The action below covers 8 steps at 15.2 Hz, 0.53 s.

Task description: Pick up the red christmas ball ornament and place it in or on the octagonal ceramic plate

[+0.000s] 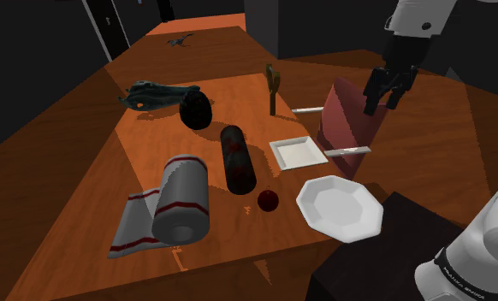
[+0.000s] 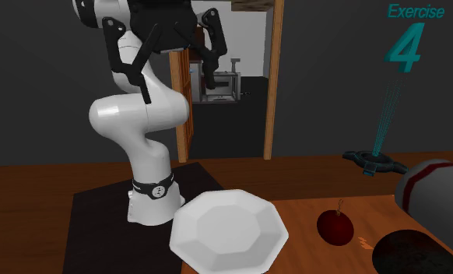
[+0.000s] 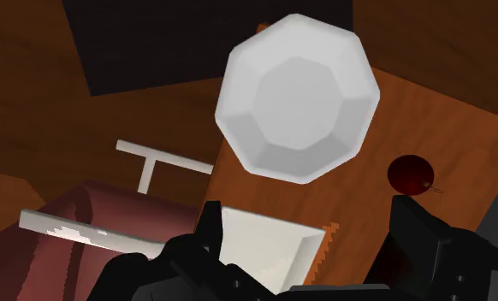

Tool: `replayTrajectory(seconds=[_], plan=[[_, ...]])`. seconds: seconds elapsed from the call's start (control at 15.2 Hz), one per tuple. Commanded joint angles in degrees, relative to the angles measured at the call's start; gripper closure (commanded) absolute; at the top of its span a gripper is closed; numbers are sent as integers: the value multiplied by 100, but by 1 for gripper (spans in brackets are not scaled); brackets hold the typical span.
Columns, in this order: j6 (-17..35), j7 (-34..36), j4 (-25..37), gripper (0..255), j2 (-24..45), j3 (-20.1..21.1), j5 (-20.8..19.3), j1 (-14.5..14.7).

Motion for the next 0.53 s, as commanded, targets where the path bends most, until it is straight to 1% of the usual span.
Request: replayTrajectory(seconds=[0.0,0.46], plan=[[0,0,0,0,0,0,0,0],[647,1083,36,0,991,920,320,165]])
